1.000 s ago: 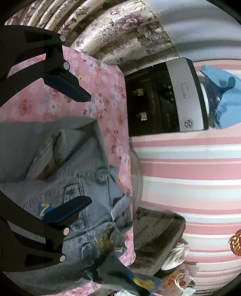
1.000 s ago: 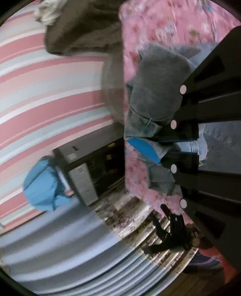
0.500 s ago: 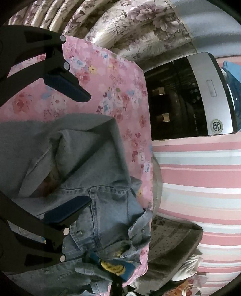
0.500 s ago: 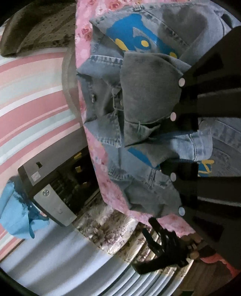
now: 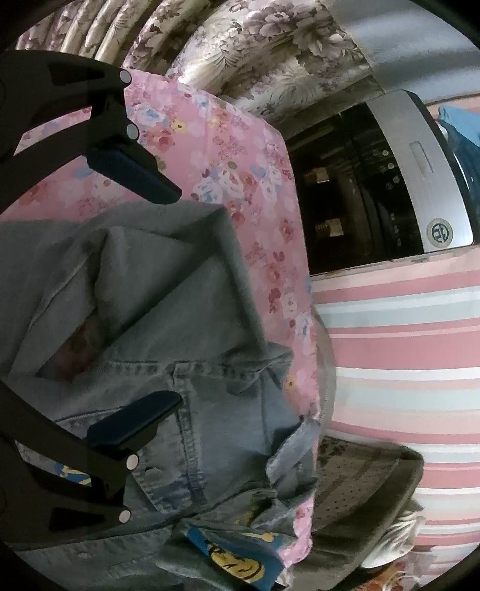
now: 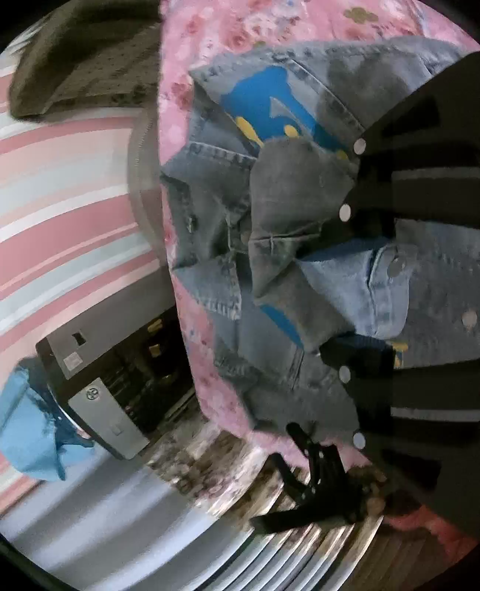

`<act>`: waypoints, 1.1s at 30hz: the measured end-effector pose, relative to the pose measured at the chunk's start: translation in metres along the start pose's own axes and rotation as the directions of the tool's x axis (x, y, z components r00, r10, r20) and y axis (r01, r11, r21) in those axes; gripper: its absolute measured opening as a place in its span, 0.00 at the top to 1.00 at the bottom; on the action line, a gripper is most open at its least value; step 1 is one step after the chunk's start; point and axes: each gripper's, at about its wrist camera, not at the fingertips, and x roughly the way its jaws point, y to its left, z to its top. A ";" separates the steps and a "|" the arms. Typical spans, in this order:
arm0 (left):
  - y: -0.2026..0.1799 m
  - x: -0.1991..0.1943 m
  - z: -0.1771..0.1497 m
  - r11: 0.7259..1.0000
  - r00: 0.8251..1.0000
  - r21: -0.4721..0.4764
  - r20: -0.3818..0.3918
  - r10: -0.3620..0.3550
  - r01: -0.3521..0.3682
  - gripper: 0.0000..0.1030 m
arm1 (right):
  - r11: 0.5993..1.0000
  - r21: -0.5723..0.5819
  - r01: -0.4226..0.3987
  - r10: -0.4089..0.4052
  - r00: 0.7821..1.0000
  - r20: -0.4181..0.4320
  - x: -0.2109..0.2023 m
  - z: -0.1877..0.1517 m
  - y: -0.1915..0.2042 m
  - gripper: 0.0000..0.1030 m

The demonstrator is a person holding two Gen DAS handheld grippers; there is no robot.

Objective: Fold large clothes

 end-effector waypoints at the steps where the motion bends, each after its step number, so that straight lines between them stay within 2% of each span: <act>1: -0.003 0.000 -0.002 1.000 1.000 0.005 -0.006 -0.001 0.001 0.03 | 1.000 -0.020 0.000 0.000 1.000 0.000 0.002 -0.001 0.001 0.61; 5: -0.019 -0.005 -0.017 0.999 0.999 0.025 -0.031 -0.032 0.033 0.03 | 0.996 -0.088 -0.008 0.009 1.000 0.016 0.005 -0.005 0.005 0.60; 11: -0.037 -0.024 -0.042 0.996 0.997 0.057 -0.057 -0.059 0.063 0.03 | 0.998 -0.051 -0.046 0.047 0.999 0.018 -0.004 -0.004 0.002 0.57; 12: -0.039 -0.029 -0.046 0.996 0.997 0.057 -0.052 -0.059 0.062 0.03 | 0.998 -0.061 -0.014 0.016 1.000 0.024 -0.006 -0.004 0.004 0.52; 13: -0.040 -0.032 -0.050 0.997 0.997 0.057 -0.047 -0.057 0.060 0.03 | 0.996 -0.081 0.033 -0.030 0.999 0.033 -0.007 -0.004 0.007 0.39; 15: -0.041 -0.039 -0.059 0.998 0.999 0.048 -0.034 -0.035 0.036 0.03 | 0.969 -0.149 0.198 -0.187 0.979 0.082 -0.009 -0.006 0.019 0.15; 16: -0.040 -0.041 -0.063 0.999 0.999 0.041 -0.034 -0.028 0.029 0.03 | 0.956 -0.172 0.238 -0.223 0.970 0.101 -0.010 -0.008 0.024 0.05; 17: -0.040 -0.043 -0.067 0.999 0.999 0.031 -0.036 -0.026 0.027 0.03 | 0.947 -0.196 0.255 -0.237 0.965 0.111 -0.010 -0.009 0.028 0.04; 21: -0.035 -0.049 -0.085 0.996 0.993 -0.029 -0.072 -0.089 0.087 0.03 | 0.952 -0.218 0.216 -0.207 0.976 0.060 -0.014 -0.014 0.034 0.04; 25: -0.034 -0.064 -0.094 0.994 0.994 -0.058 -0.057 -0.091 0.088 0.03 | 0.970 -0.189 0.154 -0.157 0.988 -0.001 -0.029 -0.010 0.038 0.04; 29: -0.047 -0.080 -0.100 0.994 0.997 -0.079 -0.019 -0.073 0.071 0.03 | 0.945 -0.241 0.220 -0.227 0.974 -0.005 -0.038 0.011 0.063 0.02; 30: -0.053 -0.082 -0.100 0.993 0.996 -0.084 -0.010 -0.088 0.087 0.03 | 0.956 -0.227 0.187 -0.201 0.979 -0.037 -0.033 0.023 0.066 0.02; 32: -0.063 -0.080 -0.100 0.991 0.995 -0.084 -0.007 -0.101 0.100 0.03 | 0.989 -0.134 0.055 -0.072 0.990 -0.121 -0.017 0.038 0.060 0.02; 33: -0.066 -0.078 -0.098 0.992 0.996 -0.089 -0.015 -0.093 0.091 0.03 | 0.999 -0.046 -0.002 -0.007 0.980 -0.198 0.004 0.047 0.048 0.02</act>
